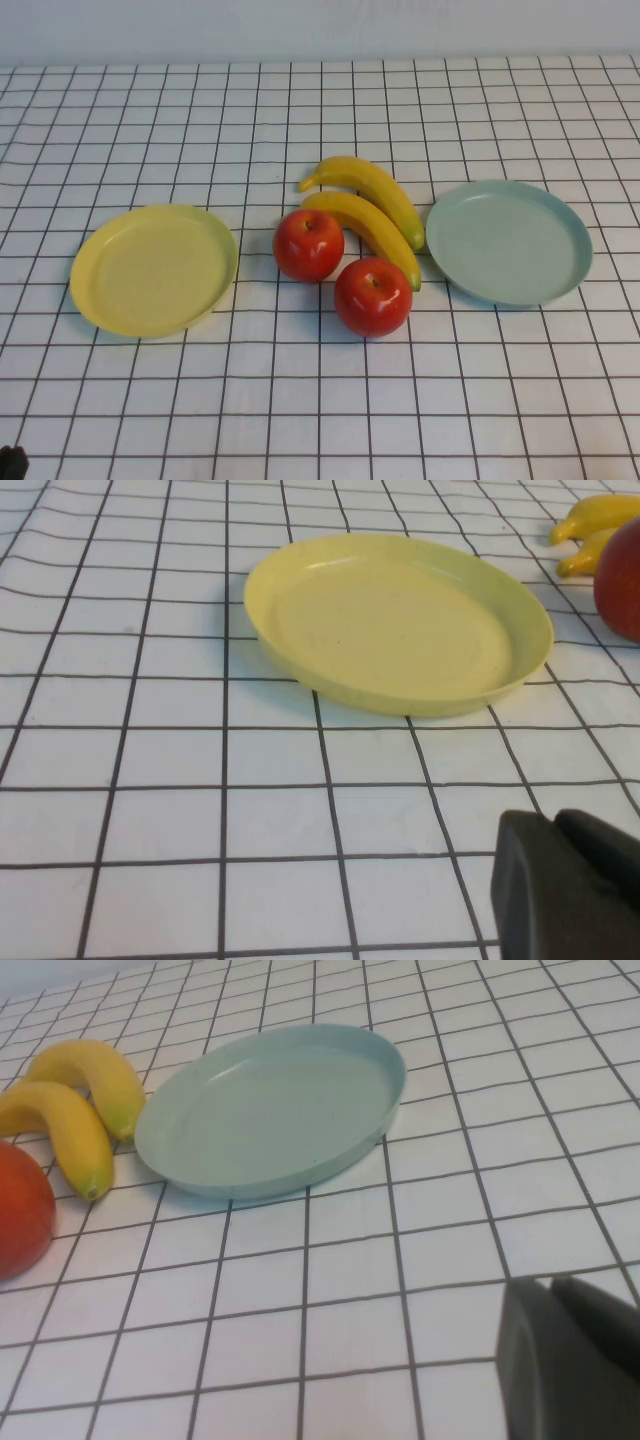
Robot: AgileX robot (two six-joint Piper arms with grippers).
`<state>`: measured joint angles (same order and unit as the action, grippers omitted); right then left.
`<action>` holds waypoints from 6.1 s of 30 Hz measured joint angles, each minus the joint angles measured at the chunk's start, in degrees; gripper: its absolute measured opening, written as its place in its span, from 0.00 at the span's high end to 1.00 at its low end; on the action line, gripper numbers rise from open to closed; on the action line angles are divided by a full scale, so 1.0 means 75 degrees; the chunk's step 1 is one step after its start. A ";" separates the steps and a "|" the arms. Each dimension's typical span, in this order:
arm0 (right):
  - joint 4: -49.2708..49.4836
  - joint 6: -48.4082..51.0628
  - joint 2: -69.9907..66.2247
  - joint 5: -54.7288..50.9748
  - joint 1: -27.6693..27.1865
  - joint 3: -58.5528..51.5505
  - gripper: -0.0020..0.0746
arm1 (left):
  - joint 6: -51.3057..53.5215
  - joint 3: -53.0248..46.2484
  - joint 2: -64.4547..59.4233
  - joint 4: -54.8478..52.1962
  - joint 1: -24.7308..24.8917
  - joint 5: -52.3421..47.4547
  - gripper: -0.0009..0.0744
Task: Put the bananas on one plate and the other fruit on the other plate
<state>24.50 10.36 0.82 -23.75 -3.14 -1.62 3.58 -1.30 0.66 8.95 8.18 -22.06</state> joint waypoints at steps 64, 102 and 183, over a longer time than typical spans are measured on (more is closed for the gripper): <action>0.0000 0.0000 0.0000 0.0000 0.0000 0.0000 0.99 | 0.0572 0.1395 -0.0044 0.3985 0.0075 0.0620 0.99; 0.0000 0.0000 0.0000 0.0000 0.0000 0.0000 0.99 | -0.0236 0.7882 -1.1104 -0.1343 0.3658 0.0033 0.10; 0.0000 0.0000 0.0000 0.0000 0.0000 0.0000 0.99 | -0.2424 0.8450 -1.2402 -0.3572 0.0669 -0.0752 0.22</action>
<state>24.50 10.36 0.82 -23.75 -3.14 -1.62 -14.60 62.07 -92.36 -17.84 13.19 -27.70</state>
